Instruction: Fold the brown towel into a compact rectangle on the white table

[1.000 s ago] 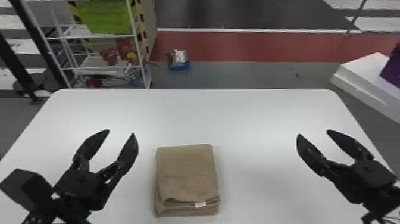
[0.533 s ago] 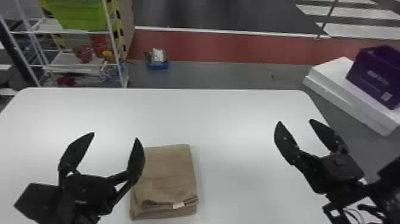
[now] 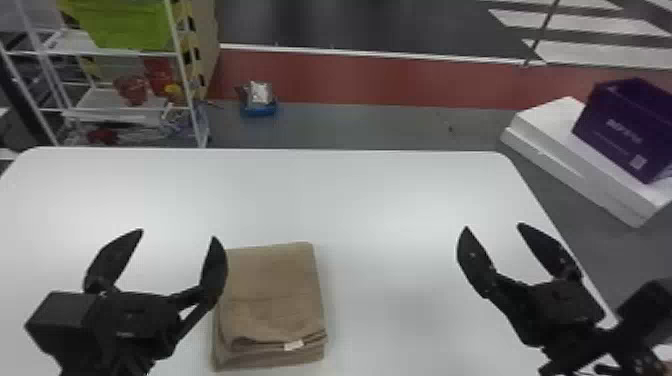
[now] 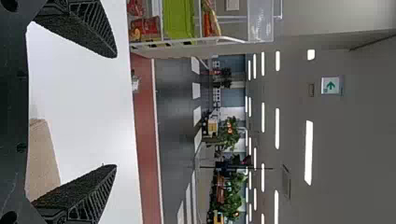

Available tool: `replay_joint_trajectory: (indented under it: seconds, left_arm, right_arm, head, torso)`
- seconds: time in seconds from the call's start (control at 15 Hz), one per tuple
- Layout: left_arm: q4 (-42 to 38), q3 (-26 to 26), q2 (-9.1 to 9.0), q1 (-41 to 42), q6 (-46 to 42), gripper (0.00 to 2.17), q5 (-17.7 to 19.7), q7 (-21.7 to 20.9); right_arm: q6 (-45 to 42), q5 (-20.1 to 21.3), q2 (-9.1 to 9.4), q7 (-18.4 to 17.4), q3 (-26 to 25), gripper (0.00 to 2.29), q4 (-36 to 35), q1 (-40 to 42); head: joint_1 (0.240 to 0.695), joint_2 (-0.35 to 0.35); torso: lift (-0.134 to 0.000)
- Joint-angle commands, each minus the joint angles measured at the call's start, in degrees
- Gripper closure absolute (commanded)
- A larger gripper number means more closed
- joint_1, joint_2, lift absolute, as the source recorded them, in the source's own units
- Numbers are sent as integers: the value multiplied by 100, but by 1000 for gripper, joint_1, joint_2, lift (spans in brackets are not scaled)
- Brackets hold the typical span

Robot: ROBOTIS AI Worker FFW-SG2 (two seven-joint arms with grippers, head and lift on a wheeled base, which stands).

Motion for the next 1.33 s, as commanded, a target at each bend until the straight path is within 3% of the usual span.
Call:
replay_joint_trajectory:
  seconds: [0.0,0.27,1.27]
  left_arm:
    - [-51,219,-15,-81,39,46,112,-2]
    - [37,290,-15,-222,-278,46,244,-2]
    - [213,439,-15,-424,-155,46,349,-2]
  right_arm:
    - [22,-7,5,28,-90,90,7,4]
    - [-189,-95,5,72,-107,93,139,-75]
    - [-365,-385,5,195,-344,97,403,-154]
  head:
    - [695,-98]
    - [695,-70]
    - [695,-79]
  torso:
    - [-124]
    - [-124]
    - [-124]
